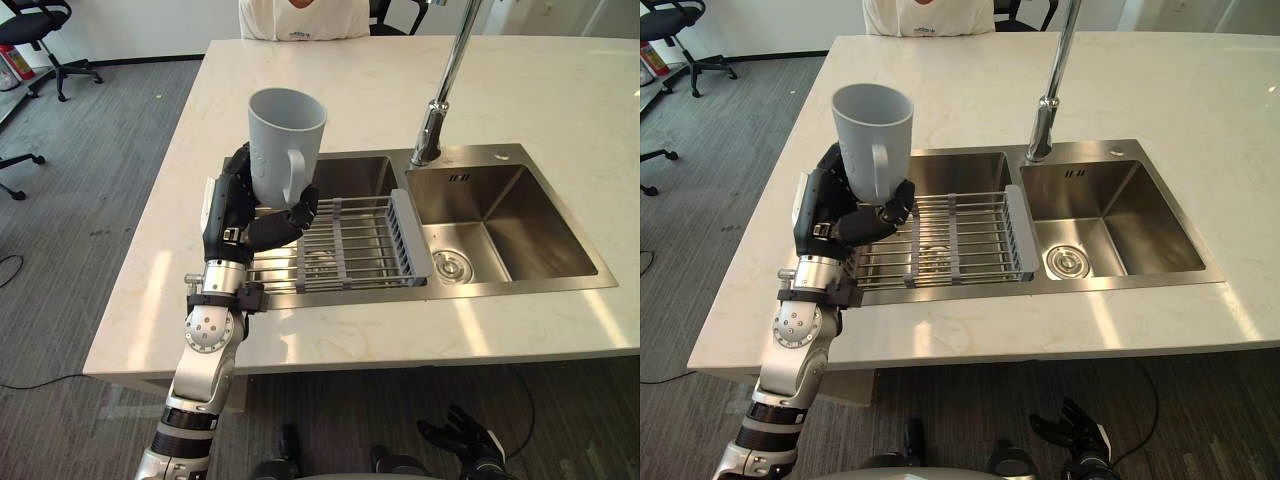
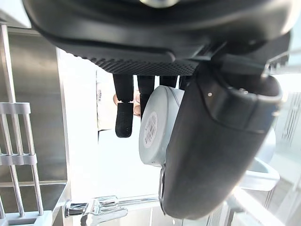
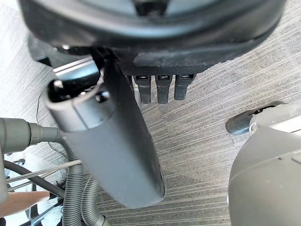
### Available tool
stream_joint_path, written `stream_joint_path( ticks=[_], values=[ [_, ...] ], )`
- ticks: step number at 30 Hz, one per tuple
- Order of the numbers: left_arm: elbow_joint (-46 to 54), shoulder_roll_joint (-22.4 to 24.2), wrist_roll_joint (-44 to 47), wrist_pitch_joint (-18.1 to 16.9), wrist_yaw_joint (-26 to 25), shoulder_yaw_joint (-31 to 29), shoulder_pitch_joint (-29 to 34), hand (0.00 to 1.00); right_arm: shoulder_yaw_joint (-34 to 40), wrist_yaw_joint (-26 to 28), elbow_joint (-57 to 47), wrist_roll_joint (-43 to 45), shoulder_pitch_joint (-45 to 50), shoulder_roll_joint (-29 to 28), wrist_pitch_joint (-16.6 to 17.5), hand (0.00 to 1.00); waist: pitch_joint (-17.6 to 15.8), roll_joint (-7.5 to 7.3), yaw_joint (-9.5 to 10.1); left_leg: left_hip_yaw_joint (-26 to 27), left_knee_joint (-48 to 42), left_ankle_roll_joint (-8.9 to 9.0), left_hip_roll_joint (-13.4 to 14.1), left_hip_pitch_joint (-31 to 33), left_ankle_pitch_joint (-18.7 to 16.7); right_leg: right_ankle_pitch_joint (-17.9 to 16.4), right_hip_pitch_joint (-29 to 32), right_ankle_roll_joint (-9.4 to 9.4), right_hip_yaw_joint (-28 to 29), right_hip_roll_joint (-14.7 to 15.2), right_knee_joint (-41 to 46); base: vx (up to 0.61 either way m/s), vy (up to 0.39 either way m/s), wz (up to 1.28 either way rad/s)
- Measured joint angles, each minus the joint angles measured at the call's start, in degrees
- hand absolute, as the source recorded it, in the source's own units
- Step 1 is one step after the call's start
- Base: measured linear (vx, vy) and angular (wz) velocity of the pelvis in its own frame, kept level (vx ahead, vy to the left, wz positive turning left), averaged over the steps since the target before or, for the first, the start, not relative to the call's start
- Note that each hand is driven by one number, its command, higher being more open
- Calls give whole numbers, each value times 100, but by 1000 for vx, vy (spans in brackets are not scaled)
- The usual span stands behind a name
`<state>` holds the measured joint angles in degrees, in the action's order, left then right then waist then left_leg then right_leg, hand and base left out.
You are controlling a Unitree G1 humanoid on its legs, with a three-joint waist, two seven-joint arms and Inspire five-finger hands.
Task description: Walk over to the sink, pick up the cup, carry it to the dishwasher, place the cup inside the dishwasher, then close the dishwasher door
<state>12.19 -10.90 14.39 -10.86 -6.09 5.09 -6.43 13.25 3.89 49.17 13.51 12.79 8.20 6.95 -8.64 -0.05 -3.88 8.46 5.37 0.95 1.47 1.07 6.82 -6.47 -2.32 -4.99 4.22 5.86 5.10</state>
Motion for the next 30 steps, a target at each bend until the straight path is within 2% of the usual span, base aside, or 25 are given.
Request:
stream_joint_path(
  ticks=[5, 10, 12, 13, 14, 15, 16, 17, 18, 19, 20, 22, 23, 24, 25, 26, 27, 28, 29, 30],
  values=[
    [427, 97, 49, -14, -3, 28, 484, 30, 0, -56, -1, 38, -35, -65, 0, 90, 1, -14, 52, 107, -12, -25, -2, 80, 18, 3, 199, -9, 102, -1, 128, -3, 1, -9],
    [551, 185, 100, -37, -12, 355, 507, 30, -6, -212, -17, 37, -158, -164, 1, 90, -30, -65, 124, 196, -43, -87, 10, 306, 84, 13, 678, -25, 203, -41, 630, -19, -5, -13],
    [551, 312, 142, -37, -12, 412, 525, 30, -27, -252, -33, 37, -150, -226, 2, 90, -64, -124, 124, 195, -204, -123, 43, 371, -7, 21, 751, -38, 206, -44, 811, -60, -8, 1],
    [559, 396, 145, -58, -12, 411, 538, 30, -29, -278, -62, 37, -160, -279, 4, 90, -73, -145, 165, 211, -319, -240, 81, 498, -76, -64, 811, -166, 221, -69, 988, -95, -19, 5],
    [561, 409, 145, -65, -9, 386, 548, 30, -30, -285, -66, 37, -209, -305, 3, 90, -80, -147, 177, 227, -359, -264, 110, 539, -66, -295, 931, -215, 244, -101, 1366, -95, -57, 15],
    [561, 444, 146, -68, -10, 335, 643, 30, -46, -292, -65, 37, -223, -342, 3, 90, -87, -156, 196, 185, -445, -266, 120, 554, -36, -664, 1043, -244, 347, -200, 2262, -54, -105, 12],
    [606, 490, 147, -69, -20, 297, 809, 30, -147, -326, -75, 36, -203, -336, 12, 90, -69, -186, 310, 198, -589, -215, 120, 645, 1, -801, 923, -239, 374, -266, 2509, -41, -119, 5],
    [639, 516, 147, -72, -30, 265, 867, 30, -195, -339, -82, 37, -213, -331, 14, 90, -54, -210, 372, 188, -684, -209, 122, 760, 5, -860, 848, -155, 382, -294, 2372, -79, -147, -7],
    [753, 555, 148, -73, -73, 225, 918, 30, -291, -363, -160, 37, -332, -316, 14, 90, -52, -209, 502, 174, -893, -169, 156, 1101, 32, -949, 787, -32, 405, -330, 1818, -169, -141, 9],
    [836, 564, 150, -79, -80, 234, 914, 30, -361, -378, -276, 39, -443, -313, 25, 90, -78, -174, 541, 67, -1038, -70, 233, 1440, 115, -1004, 783, 172, 441, -429, 1382, -186, -135, 26],
    [819, 607, 156, -67, -83, 274, 914, 30, -362, -381, -277, 39, -506, -293, 45, 90, -154, -63, 526, -63, -1071, -26, 332, 1488, 179, -913, 755, 218, 345, -544, 1357, -271, -164, 48],
    [797, 669, 232, -56, -107, 489, 1062, 30, -378, -410, -286, 48, -437, -285, 75, 90, -204, 11, 499, -462, -1043, 137, 511, 1433, 403, -849, 592, 391, 71, -853, 1438, -264, -197, 63],
    [803, 682, 255, -58, -108, 536, 1066, 30, -373, -432, -304, 58, -389, -266, 107, 90, -205, 31, 485, -569, -944, 165, 531, 1403, 459, -818, 577, 478, -19, -864, 1425, -286, -137, 86],
    [817, 648, 258, -69, -95, 595, 1012, 30, -302, -503, -330, 69, -370, -267, 135, 90, -280, -24, 443, -455, -1186, 67, 530, 1520, 70, -728, 568, 626, -314, -773, 1343, -353, -129, 91],
    [848, 657, 259, -68, -83, 682, 976, 30, -241, -577, -361, 83, -365, -265, 137, 90, -331, -101, 394, -273, -1738, -139, 502, 1679, -228, -690, 579, 639, -464, -646, 1338, -402, -125, 109],
    [918, 673, 266, -76, -41, 816, 983, 30, -230, -638, -372, 91, -242, -156, 137, 90, -342, -130, 391, -70, -2608, -201, 490, 1727, -621, -583, 606, 629, -629, -497, 1273, -293, -99, 81],
    [946, 667, 267, -77, -20, 879, 983, 30, -231, -641, -373, 91, -178, -142, 138, 90, -330, -122, 387, -25, -2883, -136, 515, 1690, -757, -532, 612, 617, -706, -463, 1202, -229, -36, 70],
    [1007, 666, 272, -81, 11, 958, 982, 30, -233, -646, -372, 89, -97, -87, 135, 90, -279, -39, 385, 12, -3139, -102, 582, 1563, -978, -444, 604, 615, -804, -437, 1070, -164, 40, 64],
    [1016, 674, 272, -157, 92, 1014, 953, 30, -231, -646, -322, 86, -58, -9, 123, 90, -204, 70, 367, 68, -3243, -14, 706, 1204, -1346, -272, 623, 555, -956, -394, 875, -156, 98, 61],
    [1006, 678, 272, -171, 121, 1018, 928, 30, -233, -646, -312, 86, -55, -14, 120, 90, -185, 93, 345, 152, -3165, 38, 757, 995, -1477, -227, 630, 528, -1022, -363, 825, -101, 127, 68]
  ],
)
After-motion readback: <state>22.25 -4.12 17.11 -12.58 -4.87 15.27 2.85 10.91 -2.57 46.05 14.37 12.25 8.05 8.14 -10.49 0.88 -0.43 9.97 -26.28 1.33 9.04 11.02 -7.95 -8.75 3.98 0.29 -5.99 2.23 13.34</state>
